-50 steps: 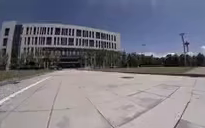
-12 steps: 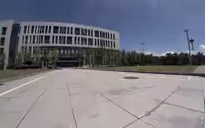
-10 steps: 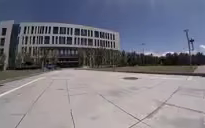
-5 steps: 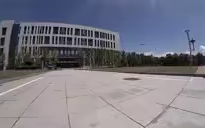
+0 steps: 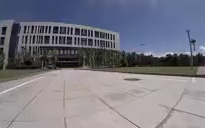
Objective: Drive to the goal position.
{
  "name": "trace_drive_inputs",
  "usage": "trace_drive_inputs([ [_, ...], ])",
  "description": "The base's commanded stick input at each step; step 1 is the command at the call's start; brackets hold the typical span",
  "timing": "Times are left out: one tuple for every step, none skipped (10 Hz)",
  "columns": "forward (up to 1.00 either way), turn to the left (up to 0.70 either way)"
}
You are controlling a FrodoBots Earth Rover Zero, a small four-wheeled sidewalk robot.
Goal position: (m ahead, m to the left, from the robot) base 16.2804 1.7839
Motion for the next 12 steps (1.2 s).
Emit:
trace_drive_inputs([
  [0.26,0.00],
  [0.26,0.00],
  [0.26,0.00],
  [0.26,0.00],
  [0.27,0.00],
  [0.27,0.00],
  [0.27,0.00],
  [0.26,0.00],
  [0.26,0.00],
  [0.27,0.00],
  [0.27,0.00],
  [0.26,0.00],
])
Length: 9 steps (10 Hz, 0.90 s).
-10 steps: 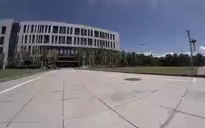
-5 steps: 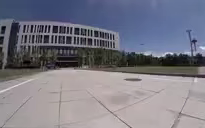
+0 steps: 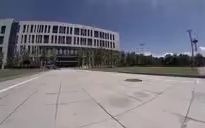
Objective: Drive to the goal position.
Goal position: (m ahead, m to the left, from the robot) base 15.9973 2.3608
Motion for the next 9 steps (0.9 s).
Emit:
trace_drive_inputs([
  [0.26,0.00],
  [0.26,0.00],
  [0.26,0.00],
  [0.27,0.00],
  [0.26,0.00],
  [0.26,0.00],
  [0.26,0.00],
  [0.26,0.00],
  [0.26,0.00],
])
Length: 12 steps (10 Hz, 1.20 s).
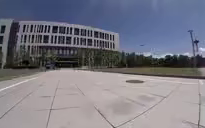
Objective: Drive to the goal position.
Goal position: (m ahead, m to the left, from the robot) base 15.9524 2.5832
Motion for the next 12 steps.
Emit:
trace_drive_inputs([
  [0.26,0.00],
  [0.26,0.00],
  [0.26,0.00],
  [0.26,0.00],
  [0.26,0.00],
  [0.26,0.00],
  [0.26,0.00],
  [0.27,0.00],
  [0.27,0.00],
  [0.27,0.00],
  [0.26,0.00],
  [0.26,0.00],
])
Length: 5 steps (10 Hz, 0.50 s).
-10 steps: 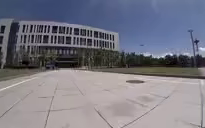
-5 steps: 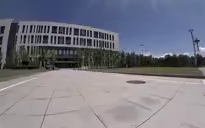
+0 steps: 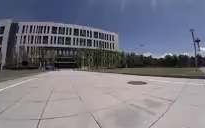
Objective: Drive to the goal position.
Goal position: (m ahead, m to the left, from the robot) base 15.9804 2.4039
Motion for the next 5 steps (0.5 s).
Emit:
trace_drive_inputs([
  [0.26,0.00],
  [0.27,0.00],
  [0.26,0.00],
  [0.27,0.00],
  [0.27,0.00],
])
